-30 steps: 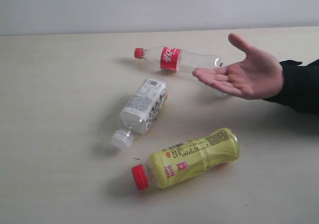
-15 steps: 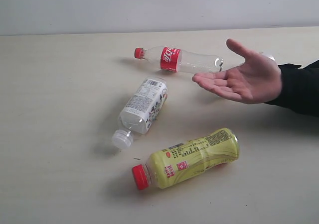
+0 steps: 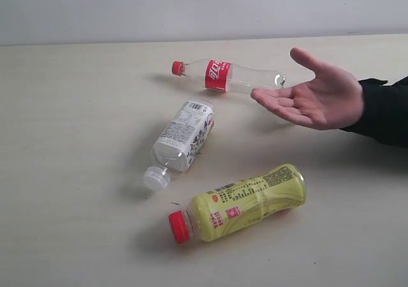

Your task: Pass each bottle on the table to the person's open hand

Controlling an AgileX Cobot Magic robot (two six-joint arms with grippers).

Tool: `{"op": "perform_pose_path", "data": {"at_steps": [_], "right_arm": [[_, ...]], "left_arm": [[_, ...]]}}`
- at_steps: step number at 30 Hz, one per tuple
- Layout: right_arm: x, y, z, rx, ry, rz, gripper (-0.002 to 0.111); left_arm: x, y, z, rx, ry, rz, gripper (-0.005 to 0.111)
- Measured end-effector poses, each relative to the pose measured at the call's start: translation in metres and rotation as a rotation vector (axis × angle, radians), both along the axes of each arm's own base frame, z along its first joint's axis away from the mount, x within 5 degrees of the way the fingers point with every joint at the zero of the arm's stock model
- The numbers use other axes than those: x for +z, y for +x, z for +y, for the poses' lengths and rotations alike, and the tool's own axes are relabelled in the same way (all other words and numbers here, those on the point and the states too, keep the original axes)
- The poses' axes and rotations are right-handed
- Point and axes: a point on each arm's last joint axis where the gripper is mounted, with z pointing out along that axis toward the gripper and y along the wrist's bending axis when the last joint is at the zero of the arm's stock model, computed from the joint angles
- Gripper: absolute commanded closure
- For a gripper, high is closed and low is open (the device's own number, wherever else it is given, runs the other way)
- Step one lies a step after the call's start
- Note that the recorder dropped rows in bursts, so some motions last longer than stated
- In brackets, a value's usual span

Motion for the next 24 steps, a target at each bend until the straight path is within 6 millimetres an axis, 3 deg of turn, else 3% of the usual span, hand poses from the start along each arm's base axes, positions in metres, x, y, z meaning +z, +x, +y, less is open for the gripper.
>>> {"op": "perform_pose_path", "data": {"at_steps": [3, 5, 10, 20, 24], "right_arm": [[0.008, 0.041, -0.005, -0.077, -0.193, 0.267, 0.108], [0.004, 0.057, -0.004, -0.056, -0.282, 0.394, 0.108], [-0.011, 0.089, 0.013, 0.183, -0.428, 0.652, 0.108], [-0.038, 0.093, 0.067, 0.680, -0.735, 0.795, 0.093], [-0.054, 0.093, 0.088, 0.802, -0.866, 0.867, 0.078]], "left_arm": [[0.000, 0.000, 0.000, 0.000, 0.000, 0.000, 0.107], [0.000, 0.000, 0.000, 0.000, 0.000, 0.000, 0.107], [0.000, 0.000, 0.000, 0.000, 0.000, 0.000, 0.107], [0.000, 0.000, 0.000, 0.000, 0.000, 0.000, 0.107], [0.000, 0.000, 0.000, 0.000, 0.000, 0.000, 0.107]]}}
